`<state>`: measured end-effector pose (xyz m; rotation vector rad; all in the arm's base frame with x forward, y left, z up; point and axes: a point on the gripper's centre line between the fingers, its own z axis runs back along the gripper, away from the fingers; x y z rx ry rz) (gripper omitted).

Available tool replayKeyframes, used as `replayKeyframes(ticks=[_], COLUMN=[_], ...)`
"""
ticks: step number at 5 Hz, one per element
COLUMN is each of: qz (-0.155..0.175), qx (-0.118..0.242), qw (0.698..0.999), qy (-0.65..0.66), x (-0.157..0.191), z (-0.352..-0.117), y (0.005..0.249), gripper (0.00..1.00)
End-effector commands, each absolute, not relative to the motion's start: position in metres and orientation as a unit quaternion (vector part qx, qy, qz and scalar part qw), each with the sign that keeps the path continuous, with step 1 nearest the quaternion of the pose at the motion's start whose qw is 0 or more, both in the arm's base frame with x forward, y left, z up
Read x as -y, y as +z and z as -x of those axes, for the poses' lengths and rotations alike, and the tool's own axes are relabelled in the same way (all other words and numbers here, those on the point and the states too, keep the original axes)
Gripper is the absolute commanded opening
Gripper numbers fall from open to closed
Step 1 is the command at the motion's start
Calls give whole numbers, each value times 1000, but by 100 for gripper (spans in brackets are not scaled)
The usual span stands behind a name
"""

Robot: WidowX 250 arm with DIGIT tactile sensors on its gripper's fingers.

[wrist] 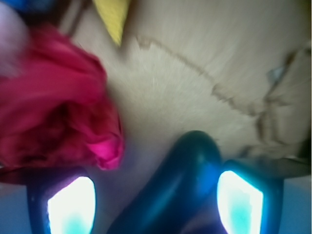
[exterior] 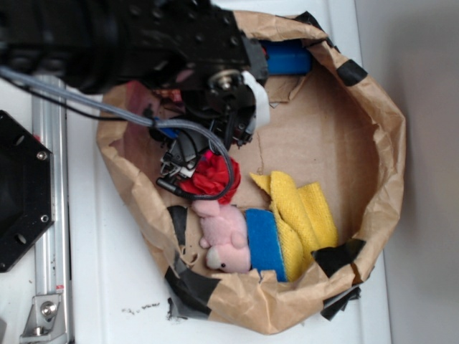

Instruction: Grab the plastic pickle.

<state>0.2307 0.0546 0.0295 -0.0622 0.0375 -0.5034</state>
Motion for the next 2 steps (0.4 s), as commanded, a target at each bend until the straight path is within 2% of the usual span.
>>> replayKeyframes(ticks=[1,2], qz=[27,46], qx=[-45,-45], qw=[960,952], qy=[-276,-298], x=[-42,-41], z=[-229,-234], y=[10,5], gripper=[100,100])
